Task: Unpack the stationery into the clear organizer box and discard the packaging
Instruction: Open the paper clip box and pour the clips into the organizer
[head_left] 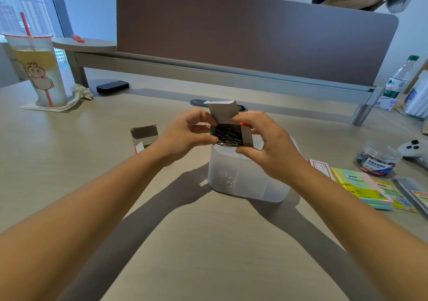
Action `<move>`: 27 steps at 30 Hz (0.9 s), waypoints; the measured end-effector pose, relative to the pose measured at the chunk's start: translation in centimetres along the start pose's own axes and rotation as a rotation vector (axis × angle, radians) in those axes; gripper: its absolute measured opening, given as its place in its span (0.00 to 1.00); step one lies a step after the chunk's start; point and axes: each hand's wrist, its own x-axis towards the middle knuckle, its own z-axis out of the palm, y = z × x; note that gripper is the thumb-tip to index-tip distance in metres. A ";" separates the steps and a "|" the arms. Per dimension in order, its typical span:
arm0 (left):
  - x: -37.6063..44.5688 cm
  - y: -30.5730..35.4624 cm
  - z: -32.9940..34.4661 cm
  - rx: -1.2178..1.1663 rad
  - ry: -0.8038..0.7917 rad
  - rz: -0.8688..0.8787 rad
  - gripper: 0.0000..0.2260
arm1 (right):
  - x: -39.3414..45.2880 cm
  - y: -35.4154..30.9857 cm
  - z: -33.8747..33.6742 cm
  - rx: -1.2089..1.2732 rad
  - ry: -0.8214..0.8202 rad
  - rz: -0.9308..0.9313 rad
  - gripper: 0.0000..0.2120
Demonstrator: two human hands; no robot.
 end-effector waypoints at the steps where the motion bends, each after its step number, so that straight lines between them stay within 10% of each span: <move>1: 0.0 0.0 0.0 0.000 -0.001 0.002 0.13 | 0.0 0.0 0.0 0.007 0.000 0.002 0.22; 27: 0.2 0.6 0.2 -0.010 0.012 0.001 0.14 | -0.2 0.3 0.1 -0.039 0.074 -0.084 0.21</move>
